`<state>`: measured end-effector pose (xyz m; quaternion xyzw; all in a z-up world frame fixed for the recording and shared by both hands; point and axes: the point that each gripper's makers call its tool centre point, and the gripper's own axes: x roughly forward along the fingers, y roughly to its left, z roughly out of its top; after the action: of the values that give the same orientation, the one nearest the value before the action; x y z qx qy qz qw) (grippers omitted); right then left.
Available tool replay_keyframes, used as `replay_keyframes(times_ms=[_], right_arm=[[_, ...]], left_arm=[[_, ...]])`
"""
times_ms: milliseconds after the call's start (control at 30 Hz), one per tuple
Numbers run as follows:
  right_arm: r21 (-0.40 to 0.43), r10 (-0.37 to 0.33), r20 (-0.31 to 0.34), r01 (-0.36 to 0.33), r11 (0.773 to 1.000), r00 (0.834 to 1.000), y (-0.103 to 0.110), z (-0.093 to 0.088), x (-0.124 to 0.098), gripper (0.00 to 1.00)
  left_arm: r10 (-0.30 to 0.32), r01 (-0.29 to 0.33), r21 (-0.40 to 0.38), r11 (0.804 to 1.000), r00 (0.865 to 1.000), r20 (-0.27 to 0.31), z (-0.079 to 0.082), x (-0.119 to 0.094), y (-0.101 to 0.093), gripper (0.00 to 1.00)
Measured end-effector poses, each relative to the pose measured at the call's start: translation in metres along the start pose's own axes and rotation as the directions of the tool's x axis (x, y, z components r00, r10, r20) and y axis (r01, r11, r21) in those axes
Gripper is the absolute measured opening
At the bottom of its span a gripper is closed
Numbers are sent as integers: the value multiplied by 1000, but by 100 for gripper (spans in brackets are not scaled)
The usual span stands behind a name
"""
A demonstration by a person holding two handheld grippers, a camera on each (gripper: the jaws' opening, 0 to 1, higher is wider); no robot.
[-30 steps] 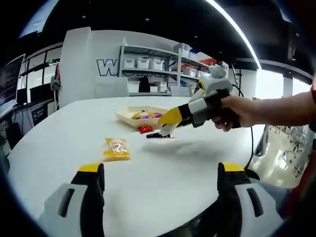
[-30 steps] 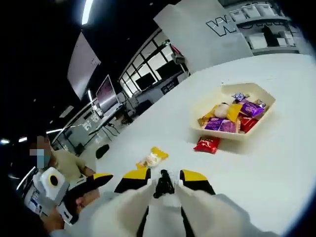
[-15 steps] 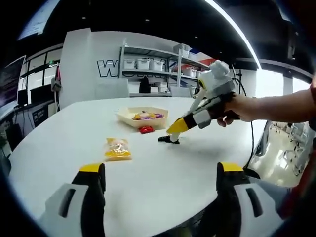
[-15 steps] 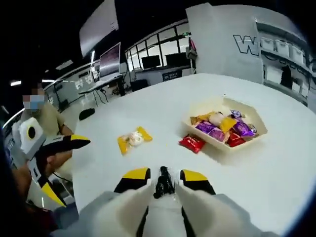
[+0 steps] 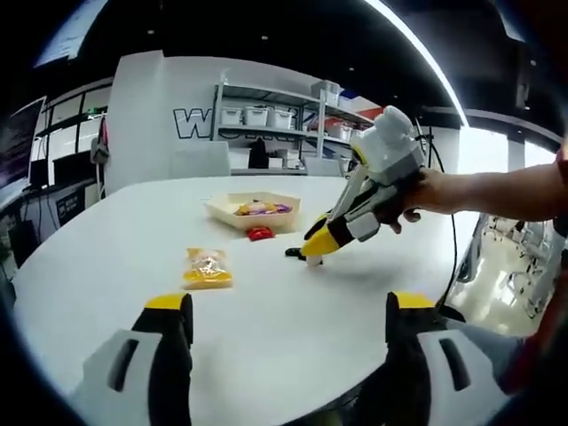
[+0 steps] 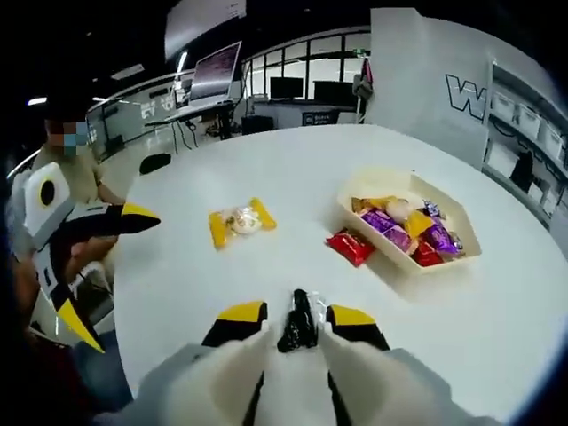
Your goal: Place the target food into the container with the food tongs after gripping and lifting it, then release it inside without dropping or visibly crushing the food.
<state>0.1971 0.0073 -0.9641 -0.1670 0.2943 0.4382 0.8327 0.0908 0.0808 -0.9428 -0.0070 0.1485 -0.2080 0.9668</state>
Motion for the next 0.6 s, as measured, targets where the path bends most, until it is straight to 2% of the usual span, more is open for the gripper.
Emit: replay_keyframes(times_ms=[67,133,267,333,367,500,600], right_arm=[[4,-10,-8,10,1000,1000,-1,0,1,16],[-4,-21,11,21,1000,1000,-3,2,2,15],[51,-12,29,11,999,999,-8,5,1,16],[110,20,60,-27,994,998,-4,10,-1,16],[122,26,53,-32,992,998,-5,11,-3,16],[170,41,137,-64,983,990,-9,36,-15,17],[172,39,159,-67,983,986,-12,53,-26,16]], left_arm=[[7,-7,10,1000,1000,-4,0,0,1,88],[15,-15,4,1000,1000,6,3,-1,3,89],[16,-16,-5,1000,1000,8,2,-3,5,88],[14,-14,-7,1000,1000,-1,-1,-4,6,88],[16,-16,-11,1000,1000,-1,-1,-5,8,88],[14,-13,-40,999,1000,10,1,-6,11,88],[15,-15,-36,999,1000,13,3,-6,11,88]])
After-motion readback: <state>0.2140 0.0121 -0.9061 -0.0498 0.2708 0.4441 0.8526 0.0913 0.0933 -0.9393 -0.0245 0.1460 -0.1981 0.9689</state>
